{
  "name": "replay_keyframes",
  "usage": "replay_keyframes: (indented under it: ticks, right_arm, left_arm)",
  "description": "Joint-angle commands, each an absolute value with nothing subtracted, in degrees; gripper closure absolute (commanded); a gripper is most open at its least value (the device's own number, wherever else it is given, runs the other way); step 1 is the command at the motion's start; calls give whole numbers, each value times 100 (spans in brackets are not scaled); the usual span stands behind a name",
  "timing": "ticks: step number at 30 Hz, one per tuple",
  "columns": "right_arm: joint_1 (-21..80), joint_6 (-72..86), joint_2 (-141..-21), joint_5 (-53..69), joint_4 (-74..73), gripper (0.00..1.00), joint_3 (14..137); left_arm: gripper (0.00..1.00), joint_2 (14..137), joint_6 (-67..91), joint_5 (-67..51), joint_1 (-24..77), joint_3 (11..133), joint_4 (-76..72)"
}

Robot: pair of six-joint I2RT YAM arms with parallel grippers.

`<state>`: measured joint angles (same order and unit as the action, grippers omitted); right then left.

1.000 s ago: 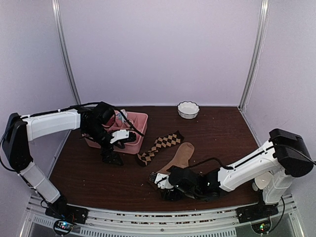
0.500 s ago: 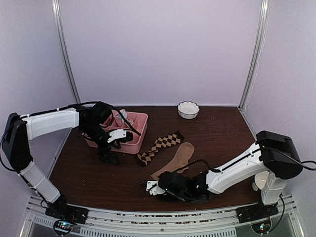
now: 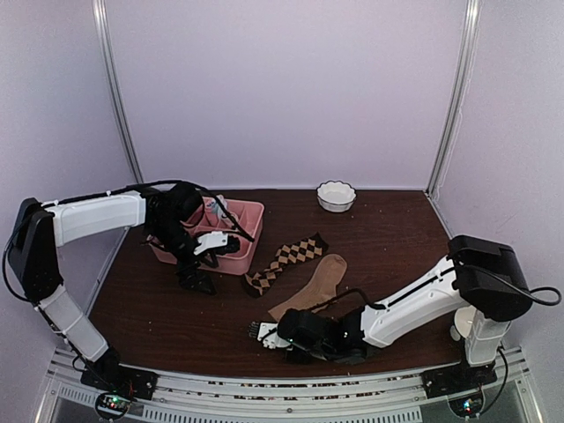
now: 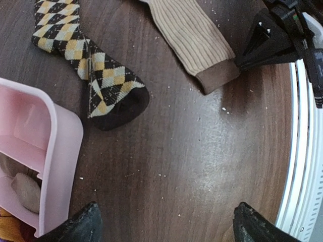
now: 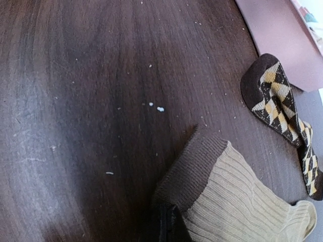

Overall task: Roll the socks
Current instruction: Roll the sock at the center of the board.

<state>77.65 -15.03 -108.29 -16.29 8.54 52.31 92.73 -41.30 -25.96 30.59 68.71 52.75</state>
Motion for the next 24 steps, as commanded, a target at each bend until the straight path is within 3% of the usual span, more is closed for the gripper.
replay_keyframes:
  ticks: [1, 10, 15, 19, 24]
  right_arm:
    - [7614, -632, -10461, -1255, 877, 100, 4758]
    - [6908, 1097, -9571, 461, 2009, 100, 3635]
    - [6586, 1767, -9436, 1163, 2684, 100, 3091]
    - [6144, 2437, -9493, 1823, 3625, 100, 2612]
    - [5647, 3192, -9751, 2458, 4699, 100, 2239]
  left_arm:
    - [8, 9404, -4475, -2773, 3450, 6903, 5292]
    - [15, 9970, -4745, -2345, 4504, 7069, 4600]
    - [18, 9954, -4804, -2133, 5069, 6783, 3639]
    - [22, 10362, -4840, -2228, 5330, 7234, 3801]
    - [38, 10950, -5148, -2301, 5694, 7932, 4378]
